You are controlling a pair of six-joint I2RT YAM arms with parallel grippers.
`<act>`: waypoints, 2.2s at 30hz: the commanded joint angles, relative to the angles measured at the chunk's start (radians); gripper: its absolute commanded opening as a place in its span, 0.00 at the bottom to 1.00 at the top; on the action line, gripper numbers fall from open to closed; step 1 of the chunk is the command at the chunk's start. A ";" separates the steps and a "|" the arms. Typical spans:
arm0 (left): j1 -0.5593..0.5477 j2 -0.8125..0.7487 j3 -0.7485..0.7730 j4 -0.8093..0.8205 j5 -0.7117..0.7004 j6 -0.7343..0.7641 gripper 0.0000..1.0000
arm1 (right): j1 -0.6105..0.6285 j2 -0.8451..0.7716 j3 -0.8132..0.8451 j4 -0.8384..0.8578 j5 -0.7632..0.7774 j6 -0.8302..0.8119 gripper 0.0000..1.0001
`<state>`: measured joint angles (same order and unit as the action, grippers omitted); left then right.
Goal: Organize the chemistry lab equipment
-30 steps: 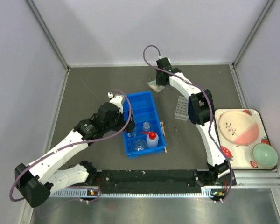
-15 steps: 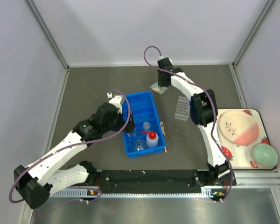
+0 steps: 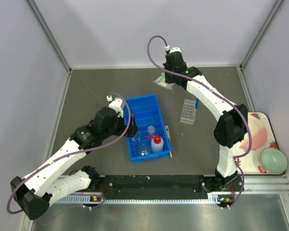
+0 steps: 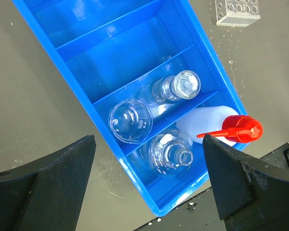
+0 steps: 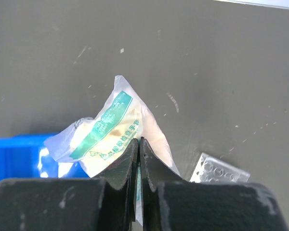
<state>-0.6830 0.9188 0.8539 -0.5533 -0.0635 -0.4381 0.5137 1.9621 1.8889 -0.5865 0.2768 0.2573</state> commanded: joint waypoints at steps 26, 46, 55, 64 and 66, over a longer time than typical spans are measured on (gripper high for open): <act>0.003 -0.161 0.005 -0.091 -0.030 0.012 0.98 | 0.315 0.145 0.012 -0.003 0.016 0.008 0.00; 0.003 -0.127 0.031 -0.088 -0.019 0.024 0.98 | 0.226 0.287 0.088 -0.006 0.015 0.086 0.00; 0.003 -0.115 0.022 -0.076 -0.006 0.021 0.98 | 0.224 0.316 0.062 -0.016 -0.016 0.115 0.40; 0.003 -0.080 0.031 -0.079 -0.016 0.024 0.99 | 0.236 0.160 0.032 -0.013 0.013 0.102 0.48; 0.005 -0.072 0.037 -0.080 -0.019 0.022 0.98 | 0.243 0.111 0.006 -0.013 0.021 0.088 0.48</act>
<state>-0.6823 0.8375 0.8543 -0.6659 -0.0750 -0.4229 0.7444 2.2524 1.9121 -0.6098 0.2661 0.3611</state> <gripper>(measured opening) 0.985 0.478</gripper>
